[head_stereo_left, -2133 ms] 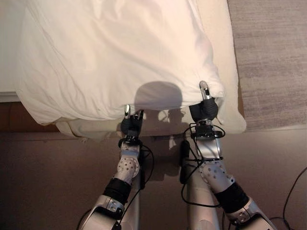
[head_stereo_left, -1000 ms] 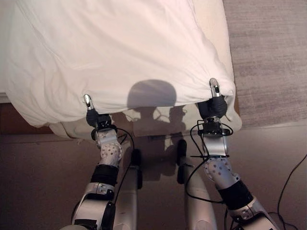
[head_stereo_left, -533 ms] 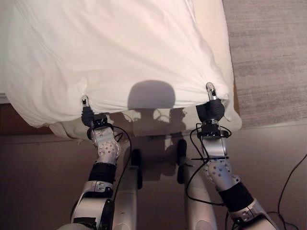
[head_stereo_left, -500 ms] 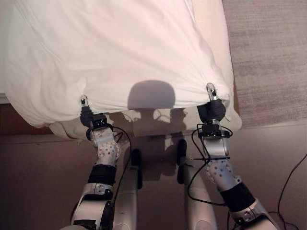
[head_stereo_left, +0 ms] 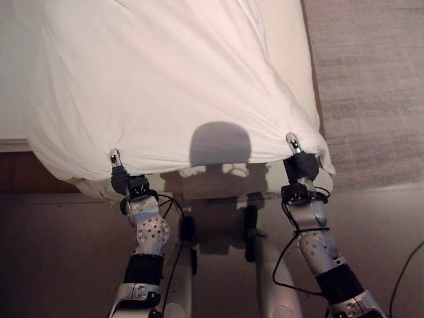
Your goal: Make the bed
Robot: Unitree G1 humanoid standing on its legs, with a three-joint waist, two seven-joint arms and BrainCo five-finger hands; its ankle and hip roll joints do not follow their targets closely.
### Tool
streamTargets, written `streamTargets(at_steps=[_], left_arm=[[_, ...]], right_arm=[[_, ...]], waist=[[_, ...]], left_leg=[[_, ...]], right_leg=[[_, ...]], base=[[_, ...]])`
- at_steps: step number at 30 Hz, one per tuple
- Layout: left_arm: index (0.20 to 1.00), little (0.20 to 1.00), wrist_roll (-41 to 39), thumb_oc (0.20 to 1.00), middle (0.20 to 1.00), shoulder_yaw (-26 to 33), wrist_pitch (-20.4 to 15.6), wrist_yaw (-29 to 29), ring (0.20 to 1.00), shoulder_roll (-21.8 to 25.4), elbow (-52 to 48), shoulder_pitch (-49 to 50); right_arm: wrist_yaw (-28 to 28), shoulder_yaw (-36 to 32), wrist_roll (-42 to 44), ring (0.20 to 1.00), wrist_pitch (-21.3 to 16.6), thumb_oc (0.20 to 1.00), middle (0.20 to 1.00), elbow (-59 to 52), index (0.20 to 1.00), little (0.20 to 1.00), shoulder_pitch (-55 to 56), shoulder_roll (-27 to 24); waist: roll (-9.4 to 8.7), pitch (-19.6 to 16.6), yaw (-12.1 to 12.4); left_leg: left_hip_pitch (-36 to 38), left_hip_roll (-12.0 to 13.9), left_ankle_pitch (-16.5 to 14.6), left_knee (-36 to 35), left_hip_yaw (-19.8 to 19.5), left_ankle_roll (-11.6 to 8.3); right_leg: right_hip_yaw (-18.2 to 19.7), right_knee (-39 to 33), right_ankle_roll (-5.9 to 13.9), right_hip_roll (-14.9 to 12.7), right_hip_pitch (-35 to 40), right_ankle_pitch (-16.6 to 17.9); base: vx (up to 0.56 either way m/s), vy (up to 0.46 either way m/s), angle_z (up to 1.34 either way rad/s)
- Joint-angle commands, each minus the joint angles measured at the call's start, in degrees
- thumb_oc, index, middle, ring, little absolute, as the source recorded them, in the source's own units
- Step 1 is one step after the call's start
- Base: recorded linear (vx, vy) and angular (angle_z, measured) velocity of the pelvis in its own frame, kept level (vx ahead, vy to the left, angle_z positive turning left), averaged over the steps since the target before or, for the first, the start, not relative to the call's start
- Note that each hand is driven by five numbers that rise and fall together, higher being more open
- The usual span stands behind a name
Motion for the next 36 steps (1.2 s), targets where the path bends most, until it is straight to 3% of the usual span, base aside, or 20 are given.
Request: streamTargets(at_steps=[1, 4, 6, 7, 9, 10, 13, 14, 16, 19, 20, 21, 22, 23, 24, 25, 32, 34, 35, 36], left_arm=[[0.200, 0.200, 6.44, 0.200, 0.200, 5.34, -4.94, -2.04, 0.200, 2.97, -8.08, 2.90], [0.200, 0.200, 6.54, 0.200, 0.200, 6.00, -6.90, -2.93, 0.200, 3.10, -9.40, 2.06], [0.200, 0.200, 6.40, 0.200, 0.200, 4.96, -7.56, -2.84, 0.200, 3.28, -8.87, 1.36], [0.200, 0.200, 6.11, 0.200, 0.200, 4.47, -8.29, -3.25, 0.200, 4.17, -7.75, 1.50], [0.200, 0.200, 6.43, 0.200, 0.200, 3.85, -8.54, -3.16, 0.200, 5.03, -8.01, 0.92], [0.200, 0.200, 7.02, 0.200, 0.200, 1.85, -7.74, -3.31, 0.200, 5.38, -9.43, 0.07], [0.200, 0.200, 6.18, 0.200, 0.200, 1.93, -7.99, -3.34, 0.200, 5.60, -8.85, 0.34], [0.200, 0.200, 8.31, 0.200, 0.200, 2.39, -6.95, -3.95, 0.200, 7.40, -10.57, 3.07], [0.200, 0.200, 8.58, 0.200, 0.200, 2.79, -6.76, -3.94, 0.200, 7.48, -10.91, 3.62], [0.200, 0.200, 8.99, 0.200, 0.200, 2.35, -5.16, -4.49, 0.200, 7.45, -11.24, 4.32], [0.200, 0.200, 8.94, 0.200, 0.200, 2.13, -4.51, -4.92, 0.200, 7.34, -11.86, 5.02], [0.200, 0.200, 8.94, 0.200, 0.200, 2.13, -4.50, -4.92, 0.200, 7.33, -11.89, 5.05], [0.200, 0.200, 10.67, 0.200, 0.200, 2.29, -3.46, -4.20, 0.200, 7.38, -11.46, 6.49], [0.200, 0.200, 11.37, 0.200, 0.200, 2.14, -3.19, -3.71, 0.200, 7.16, -11.56, 6.82], [0.200, 0.200, 11.23, 0.200, 0.200, 1.73, -3.00, -3.72, 0.200, 6.93, -11.32, 6.96], [0.200, 0.200, 12.45, 0.200, 0.200, 0.92, -2.41, -3.21, 0.200, 6.74, -10.30, 6.73], [0.200, 0.200, 10.93, 0.200, 0.200, -0.63, -2.44, -4.36, 0.200, 4.51, -9.66, 7.37], [0.200, 0.200, 10.46, 0.200, 0.200, -1.56, -1.98, -5.45, 0.200, 3.86, -9.02, 7.54], [0.200, 0.200, 9.45, 0.200, 0.200, -2.12, -2.32, -5.83, 0.200, 2.97, -8.77, 7.26], [0.200, 0.200, 9.43, 0.200, 0.200, -2.12, -2.33, -5.85, 0.200, 2.95, -8.76, 7.26]], right_arm=[[-5.27, -13.42, -10.03, 0.200, -5.28, 0.200, 0.200, -3.71, 0.200, 0.200, 5.67, -6.27], [-8.05, -14.47, -15.88, 0.200, -4.17, 0.200, 0.200, -1.41, 0.200, 0.200, 5.70, -6.83], [-9.51, -14.45, -17.41, 0.200, -3.88, 0.200, 0.200, -0.17, 0.200, 0.200, 5.40, -6.60], [-8.67, -13.31, -16.98, 0.200, -3.14, 0.200, 0.200, -0.28, 0.200, 0.200, 4.77, -6.60], [-8.55, -13.39, -16.80, 0.200, -3.28, 0.200, 0.200, -0.18, 0.200, 0.200, 4.53, -6.28], [-10.87, -14.01, -17.97, 0.200, -2.99, 0.200, 0.200, 1.17, 0.200, 0.200, 3.76, -5.36], [-10.03, -13.38, -15.92, 0.200, -4.08, 0.200, 0.200, 1.77, 0.200, 0.200, 2.75, -3.97], [-8.89, -10.12, -16.58, 0.200, -2.48, 0.200, 0.200, 2.44, 0.200, 0.200, 1.25, -1.51], [-8.40, -9.66, -16.22, 0.200, -2.15, 0.200, 0.200, 2.55, 0.200, 0.200, 1.83, -1.23], [-6.49, -9.53, -15.16, 0.200, -2.05, 0.200, 0.200, 3.97, 0.200, 0.200, 3.18, -1.38], [-5.84, -9.49, -14.90, 0.200, -1.94, 0.200, 0.200, 4.14, 0.200, 0.200, 4.26, -1.91], [-5.82, -9.49, -14.88, 0.200, -1.94, 0.200, 0.200, 4.14, 0.200, 0.200, 4.28, -1.92], [-4.81, -9.21, -14.29, 0.200, -2.11, 0.200, 0.200, 4.22, 0.200, 0.200, 5.49, -1.80], [-4.58, -9.14, -13.86, 0.200, -2.17, 0.200, 0.200, 4.23, 0.200, 0.200, 5.71, -1.82], [-4.11, -9.01, -13.36, 0.200, -2.39, 0.200, 0.200, 4.33, 0.200, 0.200, 6.18, -1.74], [-4.12, -9.08, -12.67, 0.200, -2.99, 0.200, 0.200, 4.58, 0.200, 0.200, 7.01, -2.05], [-5.18, -9.86, -13.33, 0.200, -2.97, 0.200, 0.200, 5.20, 0.200, 0.200, 7.83, -3.76], [-5.50, -10.96, -14.29, 0.200, -3.02, 0.200, 0.200, 5.43, 0.200, 0.200, 8.26, -4.71], [-5.87, -11.19, -14.40, 0.200, -3.10, 0.200, 0.200, 6.07, 0.200, 0.200, 8.18, -5.34], [-5.85, -11.20, -14.38, 0.200, -3.11, 0.200, 0.200, 6.10, 0.200, 0.200, 8.16, -5.36]], waist=[[0.98, -3.42, -0.10], [0.79, -2.94, -0.20], [1.51, -3.19, -0.29], [1.34, -2.87, -0.18], [0.81, -2.72, -0.05], [0.69, -2.53, -0.32], [0.53, -3.33, -0.47], [-0.12, -5.40, 2.08], [-0.43, -5.53, 1.74], [-0.73, -5.67, 0.60], [-1.10, -5.57, 0.43], [-1.20, -5.67, 0.39], [-1.88, -5.73, 0.51], [-2.26, -5.53, 0.33], [-2.37, -5.24, 0.32], [-1.92, -4.62, -0.32], [0.86, -4.69, -0.52], [1.74, -4.02, -0.44], [2.77, -3.50, -0.14], [2.81, -3.49, -0.24]], left_leg=[[-4.71, -0.62, 4.11, 3.30, -4.23, 3.40], [-2.10, 4.58, 8.71, -3.63, -6.47, 2.89], [-1.02, 7.13, 11.72, -9.25, -4.10, 1.82], [-1.94, 4.60, 8.45, -6.44, -5.54, 2.26], [-3.89, 2.99, 7.32, -4.13, -5.68, 2.55], [-7.66, -2.06, 1.86, 7.29, -2.40, 3.75], [-8.43, -4.07, -0.93, 9.13, -0.86, 4.74], [-6.77, -3.86, -3.68, 10.37, 4.63, 5.94], [-6.12, -4.80, -3.00, 8.96, 4.46, 6.43], [-3.83, -7.39, -1.70, 5.08, 4.50, 7.78], [-3.15, -8.22, -0.71, 3.07, 4.47, 8.05], [-3.22, -8.32, -0.48, 2.88, 4.50, 8.05], [-1.78, -9.41, 0.40, -0.81, 4.44, 7.99], [-1.22, -10.09, 1.46, -2.64, 4.20, 7.77], [-0.21, -10.34, 1.64, -3.82, 3.90, 7.76], [0.93, -10.86, 2.03, -4.44, 3.03, 8.23], [-1.25, -10.62, 1.45, 0.43, 4.30, 7.30], [-3.02, -10.64, 2.37, 5.79, 4.69, 5.01], [-4.66, -10.84, 4.54, 8.96, 4.65, 2.38], [-4.69, -10.88, 4.54, 9.02, 4.56, 2.36]], right_leg=[[-0.71, -2.27, 0.84, 3.09, 3.31, -0.62], [-0.16, -1.48, 1.96, 1.17, 3.03, -0.69], [-0.71, -2.26, 3.49, -0.94, 3.30, 0.21], [1.43, -4.55, 5.37, -3.03, 2.43, 3.46], [2.16, -6.58, 5.97, -4.25, 2.25, 5.87], [2.16, -11.88, 7.06, -8.53, 5.50, 10.77], [1.72, -16.66, 8.32, -11.09, 6.65, 16.07], [-8.33, -22.92, 9.04, -13.18, 10.11, 19.34], [-6.73, -21.35, 8.09, -11.14, 9.99, 16.11], [-0.42, -15.87, 5.18, -0.06, 7.19, 8.74], [-0.53, -13.02, 3.89, 3.51, 6.55, 6.91], [-0.49, -12.94, 3.88, 3.41, 6.36, 6.95], [-3.42, -11.02, 3.09, 7.36, 6.63, 5.27], [-4.08, -10.83, 2.87, 8.46, 6.85, 4.66], [-3.90, -9.06, 2.74, 10.70, 6.88, 3.60], [0.05, -5.30, 1.91, 13.80, 5.51, 2.28], [0.28, -8.11, 0.16, 12.00, 7.78, 1.39], [-0.82, -8.09, -0.55, 10.82, 9.43, 0.51], [-2.21, -7.20, -0.98, 9.96, 10.38, -0.14], [-2.31, -7.16, -0.98, 9.93, 10.38, -0.18]], base=[[-0.01, 0.090, 0.01], [-0.01, 0.229, 0.00], [-0.05, 0.511, 0.30], [-0.12, 0.682, 0.36], [-0.08, 0.584, 0.31], [-0.01, 0.446, 0.12], [0.03, 0.639, 0.08], [0.06, 0.714, -0.36], [0.02, 0.489, -1.18], [-0.02, 0.329, -0.30], [-0.03, 0.212, -0.07], [-0.03, 0.167, -0.02], [-0.03, 0.098, -0.02], [-0.01, 0.112, -0.08], [0.01, 0.023, -0.04], [0.00, 0.000, 0.00], [0.04, -0.076, 0.06], [0.03, -0.095, 0.10], [0.01, -0.071, 0.43], [0.01, -0.032, 0.60]])
